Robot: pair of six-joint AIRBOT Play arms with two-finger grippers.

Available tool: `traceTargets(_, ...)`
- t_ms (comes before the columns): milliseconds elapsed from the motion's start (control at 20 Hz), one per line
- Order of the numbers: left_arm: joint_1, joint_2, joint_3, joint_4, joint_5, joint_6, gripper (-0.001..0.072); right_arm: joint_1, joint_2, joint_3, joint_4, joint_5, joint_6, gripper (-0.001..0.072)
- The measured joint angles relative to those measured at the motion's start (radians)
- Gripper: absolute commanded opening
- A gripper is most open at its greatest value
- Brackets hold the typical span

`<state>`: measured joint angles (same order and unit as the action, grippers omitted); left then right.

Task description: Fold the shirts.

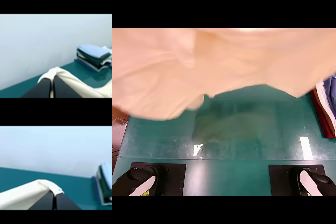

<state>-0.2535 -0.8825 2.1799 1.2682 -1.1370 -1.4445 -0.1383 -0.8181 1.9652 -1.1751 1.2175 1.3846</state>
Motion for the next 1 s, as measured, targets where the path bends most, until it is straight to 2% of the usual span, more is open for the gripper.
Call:
traceTargets(200, 0.0, 0.003, 0.082, -0.076, 0.0, -0.044, 0.0023, 0.0, 0.0, 0.096, -0.119, 0.076, 0.016, 0.0014)
traceTargets(300, 0.0, 0.002, 0.029, -0.061, -0.002, -0.053, 0.0023, 0.0, 0.005, 0.046, -0.148, 0.095, 0.024, 0.0014)
traceTargets(450, 0.0, -0.016, -0.162, 0.043, -0.031, -0.062, 0.0024, 0.0, -0.049, -0.06, -0.158, 0.156, 0.039, 0.0014)
traceTargets(750, 0.001, -0.212, -0.552, 0.215, -0.035, -0.066, 0.0024, 0.014, -0.343, -0.295, -0.114, 0.283, 0.046, 0.0014)
traceTargets(1000, 0.067, -0.482, -0.645, 0.22, 0.156, -0.085, 0.0024, 0.057, -0.617, -0.386, -0.102, 0.196, 0.047, 0.0014)
